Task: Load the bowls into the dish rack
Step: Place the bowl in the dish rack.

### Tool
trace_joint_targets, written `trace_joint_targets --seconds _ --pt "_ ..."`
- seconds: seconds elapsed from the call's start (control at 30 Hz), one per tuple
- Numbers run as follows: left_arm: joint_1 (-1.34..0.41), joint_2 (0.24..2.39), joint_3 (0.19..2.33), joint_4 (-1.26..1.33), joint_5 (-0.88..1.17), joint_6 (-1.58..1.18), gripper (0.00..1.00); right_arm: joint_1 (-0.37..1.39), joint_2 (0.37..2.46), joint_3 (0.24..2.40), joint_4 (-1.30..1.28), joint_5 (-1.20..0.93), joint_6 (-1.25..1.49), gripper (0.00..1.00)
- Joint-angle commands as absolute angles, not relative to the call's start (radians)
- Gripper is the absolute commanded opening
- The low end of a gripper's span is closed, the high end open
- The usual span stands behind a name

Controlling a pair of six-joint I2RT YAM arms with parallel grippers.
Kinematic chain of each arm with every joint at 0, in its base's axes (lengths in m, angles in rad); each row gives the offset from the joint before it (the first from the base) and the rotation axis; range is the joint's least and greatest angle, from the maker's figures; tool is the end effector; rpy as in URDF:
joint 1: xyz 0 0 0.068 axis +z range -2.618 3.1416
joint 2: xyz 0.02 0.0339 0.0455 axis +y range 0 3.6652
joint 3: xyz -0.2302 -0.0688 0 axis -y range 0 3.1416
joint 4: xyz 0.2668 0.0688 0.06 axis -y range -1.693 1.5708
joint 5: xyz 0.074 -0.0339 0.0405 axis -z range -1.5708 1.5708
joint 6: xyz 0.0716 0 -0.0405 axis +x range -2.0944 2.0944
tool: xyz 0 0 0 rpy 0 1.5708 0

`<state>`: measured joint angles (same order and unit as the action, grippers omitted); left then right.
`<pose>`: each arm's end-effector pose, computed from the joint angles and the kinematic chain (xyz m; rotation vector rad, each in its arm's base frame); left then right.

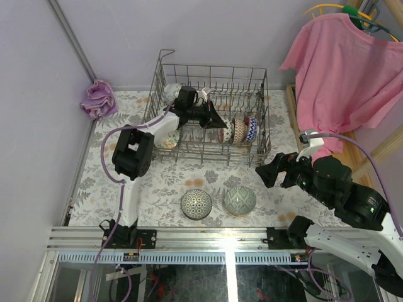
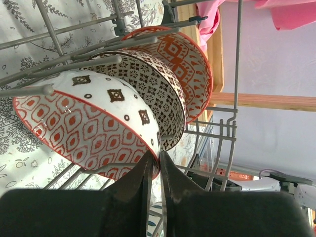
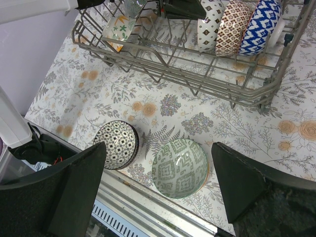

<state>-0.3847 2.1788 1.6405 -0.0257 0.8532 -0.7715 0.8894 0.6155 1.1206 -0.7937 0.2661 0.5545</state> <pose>0.4559 -0.2428 0.1525 0.1211 2.3329 -1.5445 0.1240 0.1230 0.3873 -0.1301 1.9136 0.7495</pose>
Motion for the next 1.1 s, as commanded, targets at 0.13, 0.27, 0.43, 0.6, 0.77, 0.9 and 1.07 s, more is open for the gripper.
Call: trace_joint_targets --seconds 0.13,0.27,0.43,0.6,0.77,0.9,1.07 --pt "-0.368 2.189 1.677 -0.182 0.893 -0.712 0.07 0.890 0.635 1.135 -0.740 0.235 0.566 0.94" --pt "-0.367 2.180 1.670 -0.137 0.941 -0.722 0.00 0.891 0.645 1.134 -0.730 0.226 0.569 0.94" --pt "-0.364 2.182 1.698 -0.136 0.987 -0.718 0.00 0.890 0.651 1.138 -0.729 0.220 0.572 0.94" --pt "-0.359 2.207 1.779 -0.250 1.007 -0.651 0.00 0.891 0.646 1.136 -0.732 0.221 0.574 0.94" --pt "-0.359 2.234 1.835 -0.308 1.012 -0.617 0.03 0.890 0.644 1.131 -0.732 0.217 0.576 0.94" --pt "-0.352 2.254 1.860 -0.359 1.038 -0.577 0.03 0.890 0.641 1.126 -0.729 0.216 0.576 0.94" --pt "-0.339 2.259 1.861 -0.386 1.063 -0.545 0.03 0.890 0.640 1.124 -0.730 0.211 0.578 0.94"
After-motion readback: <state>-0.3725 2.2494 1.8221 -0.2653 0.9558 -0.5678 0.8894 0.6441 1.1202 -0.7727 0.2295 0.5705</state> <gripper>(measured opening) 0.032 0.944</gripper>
